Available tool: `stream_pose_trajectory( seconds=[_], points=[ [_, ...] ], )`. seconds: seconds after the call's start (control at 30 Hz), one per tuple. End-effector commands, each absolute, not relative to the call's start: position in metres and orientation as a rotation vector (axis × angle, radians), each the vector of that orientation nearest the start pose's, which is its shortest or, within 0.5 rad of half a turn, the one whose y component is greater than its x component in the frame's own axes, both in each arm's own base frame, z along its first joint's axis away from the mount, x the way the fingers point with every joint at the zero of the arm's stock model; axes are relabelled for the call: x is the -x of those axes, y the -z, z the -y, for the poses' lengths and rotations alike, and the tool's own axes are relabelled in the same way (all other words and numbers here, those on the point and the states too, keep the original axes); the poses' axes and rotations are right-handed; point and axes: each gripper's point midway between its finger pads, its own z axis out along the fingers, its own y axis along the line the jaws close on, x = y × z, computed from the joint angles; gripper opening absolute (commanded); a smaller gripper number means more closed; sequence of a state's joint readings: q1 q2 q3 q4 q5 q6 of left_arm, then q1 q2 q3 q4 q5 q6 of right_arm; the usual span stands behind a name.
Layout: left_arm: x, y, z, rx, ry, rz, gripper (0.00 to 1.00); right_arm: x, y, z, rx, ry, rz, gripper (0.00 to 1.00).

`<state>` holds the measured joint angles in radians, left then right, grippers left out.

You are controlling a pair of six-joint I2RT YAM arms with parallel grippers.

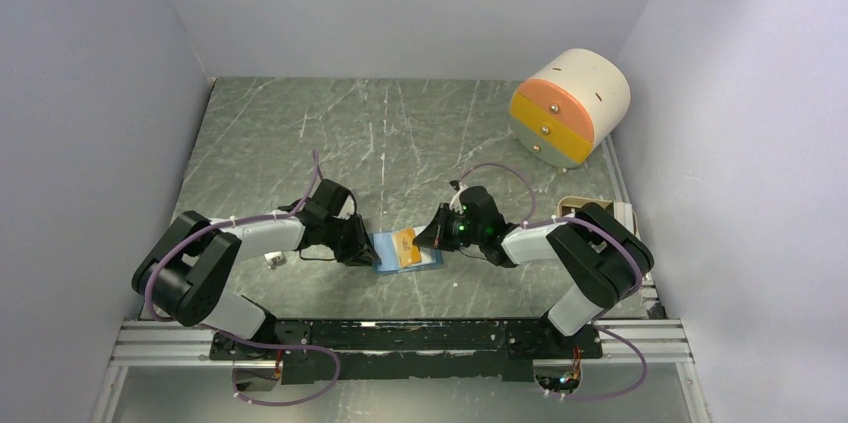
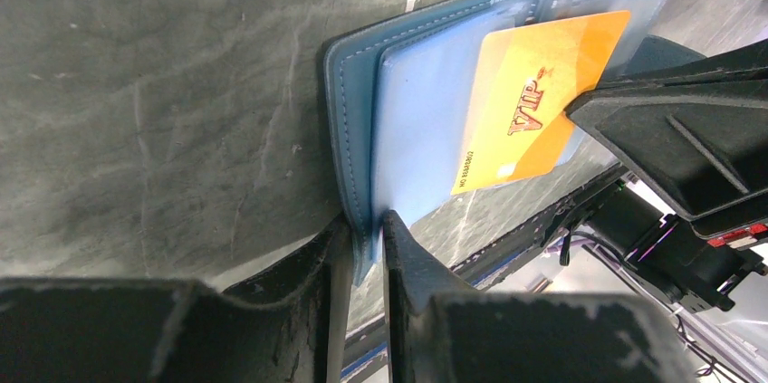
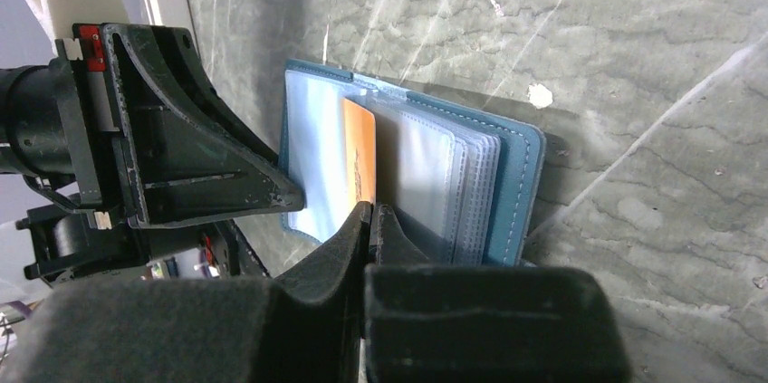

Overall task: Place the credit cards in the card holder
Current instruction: Insert the credit card into the card holder.

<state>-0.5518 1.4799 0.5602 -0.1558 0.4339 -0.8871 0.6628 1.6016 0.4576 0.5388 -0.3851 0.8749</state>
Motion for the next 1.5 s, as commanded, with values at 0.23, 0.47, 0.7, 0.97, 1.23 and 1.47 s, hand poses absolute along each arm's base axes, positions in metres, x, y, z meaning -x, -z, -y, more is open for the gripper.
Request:
stream_pose_trajectory(
  seconds=[0.23,0.47,0.7,0.97,1.23,1.47],
  points=[
    [-0.174,-0.006,0.231,0.304,0.945,-2.911,0.25,-0.221,-0.023,-0.298,-0.042,-1.244,-2.427,0.00],
    [-0.171,-0.007,0.235,0.298,0.963,-2.912,0.25,-0.221,-0.026,-0.298,-0.080,-1.266,-2.410,0.00],
    [-0.170,-0.011,0.242,0.301,1.031,-2.903,0.25,-0.218,-0.023,-0.300,-0.080,-1.246,-2.430,0.13],
    [-0.174,-0.024,0.249,0.304,1.102,-2.856,0.31,-0.217,-0.016,-0.291,-0.003,-1.096,-2.495,0.30],
    [-0.181,-0.036,0.257,0.285,1.165,-2.806,0.39,-0.219,-0.031,-0.306,0.126,-1.131,-2.445,0.33],
    [-0.187,-0.041,0.262,0.262,1.194,-2.778,0.40,-0.207,-0.035,-0.325,0.182,-1.286,-2.429,0.32]
  ],
)
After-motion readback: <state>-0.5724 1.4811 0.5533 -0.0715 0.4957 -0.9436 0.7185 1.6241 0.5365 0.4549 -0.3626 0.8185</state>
